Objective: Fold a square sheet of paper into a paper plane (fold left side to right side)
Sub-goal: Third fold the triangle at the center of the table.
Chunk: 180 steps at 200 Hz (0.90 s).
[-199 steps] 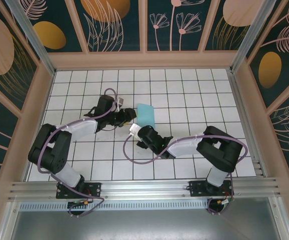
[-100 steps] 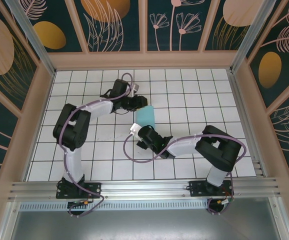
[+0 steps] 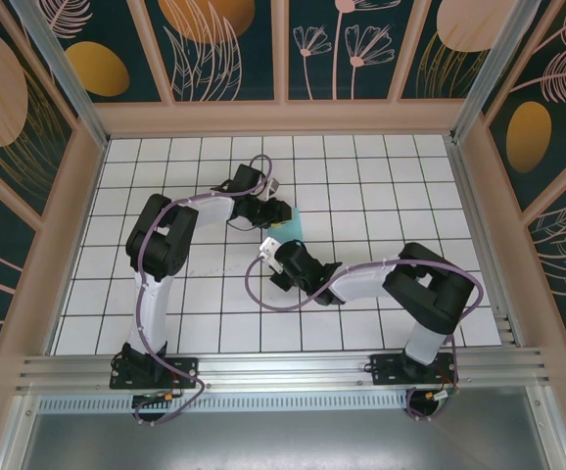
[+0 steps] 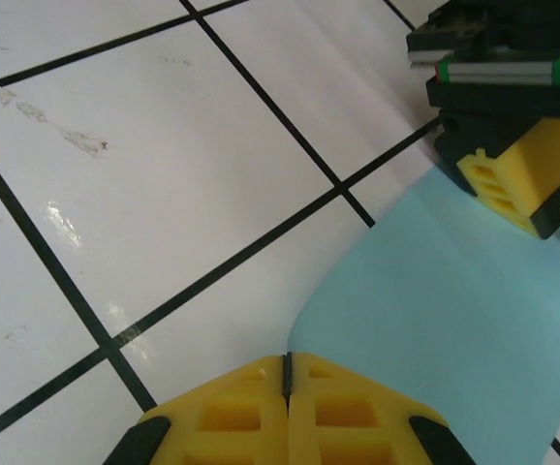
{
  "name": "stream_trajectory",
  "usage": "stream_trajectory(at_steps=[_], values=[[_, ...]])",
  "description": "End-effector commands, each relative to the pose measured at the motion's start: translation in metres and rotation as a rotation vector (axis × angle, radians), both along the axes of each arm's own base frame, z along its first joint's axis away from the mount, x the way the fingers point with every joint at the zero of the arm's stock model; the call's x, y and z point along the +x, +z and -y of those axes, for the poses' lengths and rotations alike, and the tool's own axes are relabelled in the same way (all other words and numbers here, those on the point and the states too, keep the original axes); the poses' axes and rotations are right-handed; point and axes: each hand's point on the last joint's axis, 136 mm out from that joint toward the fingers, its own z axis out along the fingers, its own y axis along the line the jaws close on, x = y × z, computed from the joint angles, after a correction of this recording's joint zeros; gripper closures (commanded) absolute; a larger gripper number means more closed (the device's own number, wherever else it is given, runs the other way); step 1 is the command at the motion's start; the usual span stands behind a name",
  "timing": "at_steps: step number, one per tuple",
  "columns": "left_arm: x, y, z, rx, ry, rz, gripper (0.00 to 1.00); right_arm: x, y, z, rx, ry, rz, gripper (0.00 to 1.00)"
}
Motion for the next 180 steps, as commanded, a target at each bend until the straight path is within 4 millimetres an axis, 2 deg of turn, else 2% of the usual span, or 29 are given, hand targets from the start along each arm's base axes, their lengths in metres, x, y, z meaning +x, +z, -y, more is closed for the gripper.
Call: stream_trajectory(at_steps=[1,91,180], values=[[-0.007,-0.022,-0.003,0.051,-0.023,-0.029,0.67,0.003,0.013,-0.004,0.074,0.005,-0.075,1.0],[-0.012,-0.034,-0.005,0.078,-0.038,-0.037,0.68,0.031,0.032,0.015,0.266,-0.035,-0.319,1.0],[-0.014,-0.034,-0.004,0.079,-0.042,-0.04,0.69,0.064,0.012,0.033,0.252,-0.166,-0.422,1.0]])
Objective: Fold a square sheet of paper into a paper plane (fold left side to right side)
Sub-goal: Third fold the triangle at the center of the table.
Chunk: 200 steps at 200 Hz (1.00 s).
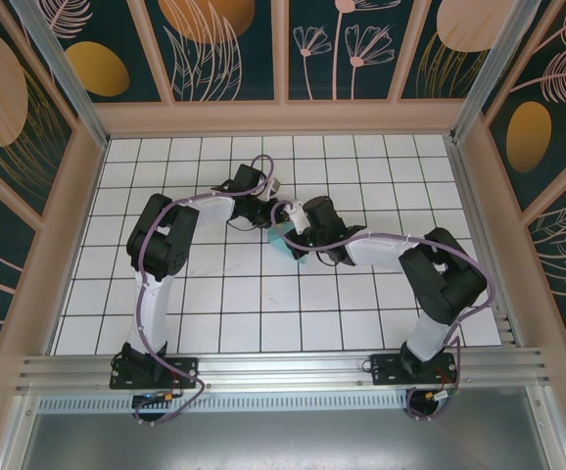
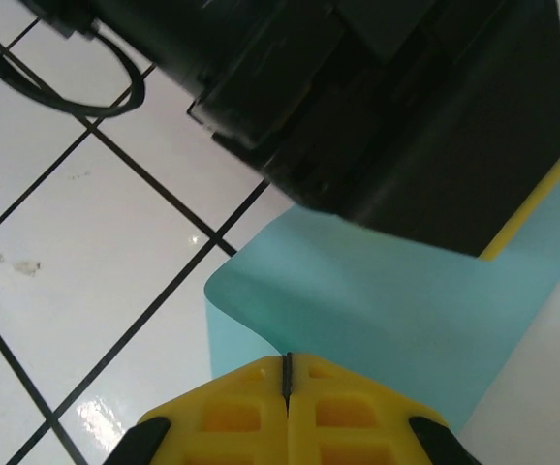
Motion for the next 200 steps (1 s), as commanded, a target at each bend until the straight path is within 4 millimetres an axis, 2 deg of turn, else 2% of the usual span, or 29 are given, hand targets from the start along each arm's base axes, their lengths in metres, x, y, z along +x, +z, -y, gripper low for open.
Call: stream_trajectory(at_steps=[1,160,200], values=[[-0.013,-0.032,-0.004,0.071,-0.013,-0.061,0.69,0.004,-0.011,0.002,-0.008,-0.021,-0.067,1.0],[-0.015,-0.033,-0.003,0.075,-0.02,-0.061,0.69,0.018,-0.04,0.027,-0.063,-0.138,-0.161,1.0],[-0.015,-0.033,-0.003,0.074,-0.022,-0.061,0.7,0.023,-0.038,0.03,-0.059,-0.157,-0.157,1.0]])
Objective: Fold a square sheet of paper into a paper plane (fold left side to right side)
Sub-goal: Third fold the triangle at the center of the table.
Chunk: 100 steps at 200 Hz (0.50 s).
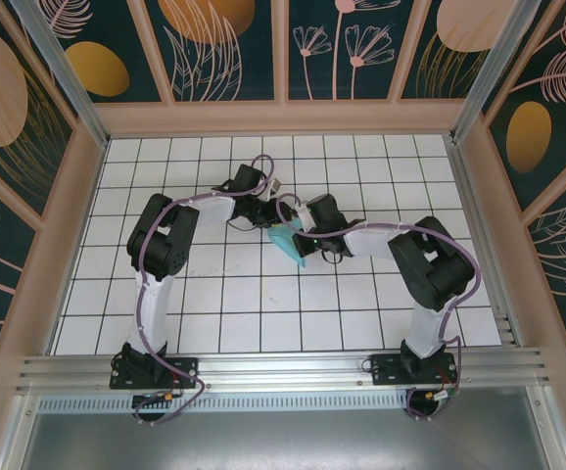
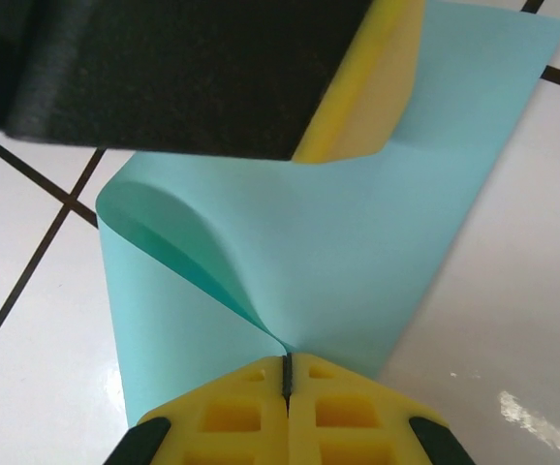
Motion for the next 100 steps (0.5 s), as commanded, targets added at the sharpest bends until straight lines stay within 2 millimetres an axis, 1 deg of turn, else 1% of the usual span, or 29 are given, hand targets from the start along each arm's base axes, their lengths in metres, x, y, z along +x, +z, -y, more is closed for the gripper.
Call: stream_trajectory(at_steps=[1,56,100], values=[[-0.015,-0.033,-0.004,0.074,-0.02,-0.062,0.7,0.009,0.001,0.003,-0.006,-0.037,-0.005,1.0],[-0.016,-0.034,-0.004,0.074,-0.021,-0.067,0.69,0.014,-0.002,0.007,-0.021,-0.049,-0.01,1.0],[-0.016,-0.034,-0.004,0.074,-0.02,-0.063,0.7,0.01,-0.009,0.008,-0.034,-0.045,-0.033,1.0]])
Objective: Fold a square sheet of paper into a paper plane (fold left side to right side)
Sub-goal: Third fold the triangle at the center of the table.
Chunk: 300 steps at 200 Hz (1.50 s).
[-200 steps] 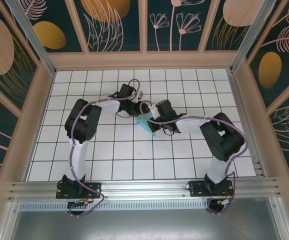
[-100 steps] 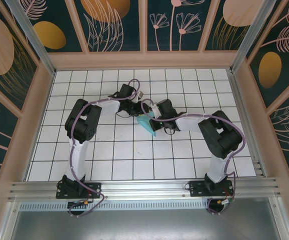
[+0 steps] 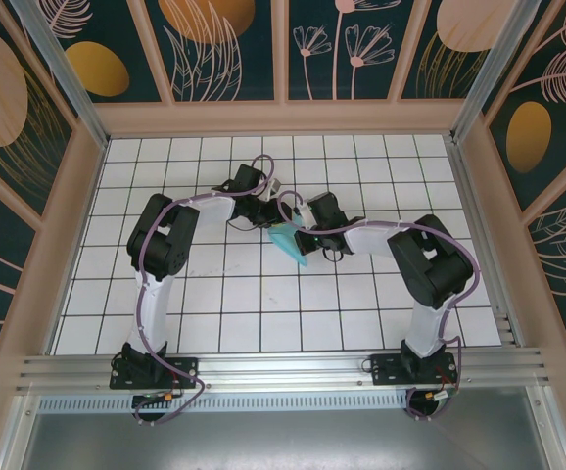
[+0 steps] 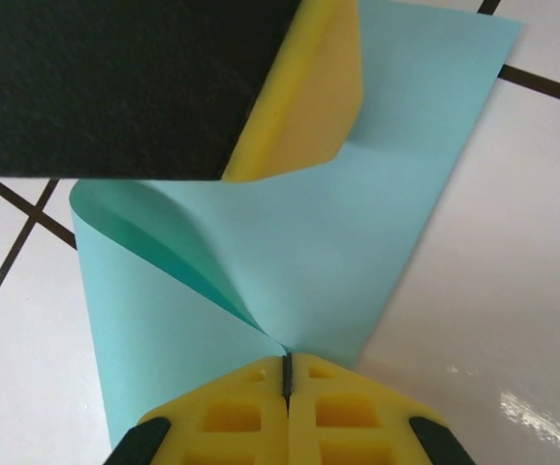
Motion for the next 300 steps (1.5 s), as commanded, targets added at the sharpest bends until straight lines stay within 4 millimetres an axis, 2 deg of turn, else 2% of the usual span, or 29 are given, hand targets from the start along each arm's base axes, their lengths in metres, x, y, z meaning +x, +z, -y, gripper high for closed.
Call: stream_trajectory(at_steps=[1,62,84,100,120,143,176,199,223,247,265,300], values=[[-0.016,-0.034,-0.004,0.074,-0.016,-0.068,0.7,0.004,-0.006,0.003,-0.017,-0.019,-0.022,1.0],[-0.017,-0.034,-0.004,0.072,-0.017,-0.07,0.69,-0.003,-0.015,0.008,-0.031,-0.031,-0.056,1.0],[-0.016,-0.029,-0.004,0.071,-0.018,-0.057,0.68,-0.006,-0.018,0.01,-0.039,-0.035,-0.067,1.0],[-0.012,-0.017,-0.005,0.07,-0.016,-0.028,0.65,-0.007,-0.021,0.011,-0.046,-0.035,-0.076,1.0],[-0.004,0.007,-0.008,0.049,-0.007,0.014,0.62,-0.009,-0.025,0.013,-0.055,-0.033,-0.084,1.0],[0.009,0.031,-0.021,0.045,0.013,0.053,0.61,-0.012,-0.025,0.013,-0.053,-0.023,-0.082,1.0],[0.017,0.053,-0.037,0.043,0.036,0.087,0.58,-0.013,-0.025,0.013,-0.052,-0.014,-0.08,1.0],[0.008,0.064,-0.042,0.041,0.048,0.103,0.63,-0.013,-0.024,0.013,-0.05,-0.011,-0.077,1.0],[-0.013,0.075,-0.047,0.005,0.061,0.104,0.71,-0.013,-0.023,0.013,-0.051,-0.009,-0.073,1.0],[-0.035,0.084,-0.038,-0.055,0.048,0.103,0.74,-0.012,-0.021,0.012,-0.049,-0.004,-0.069,1.0],[-0.051,0.077,-0.024,-0.069,0.009,0.074,0.74,-0.013,-0.022,0.011,-0.049,-0.002,-0.072,1.0],[-0.053,0.06,-0.009,-0.07,-0.003,0.044,0.74,-0.012,-0.02,0.011,-0.046,-0.005,-0.07,1.0]])
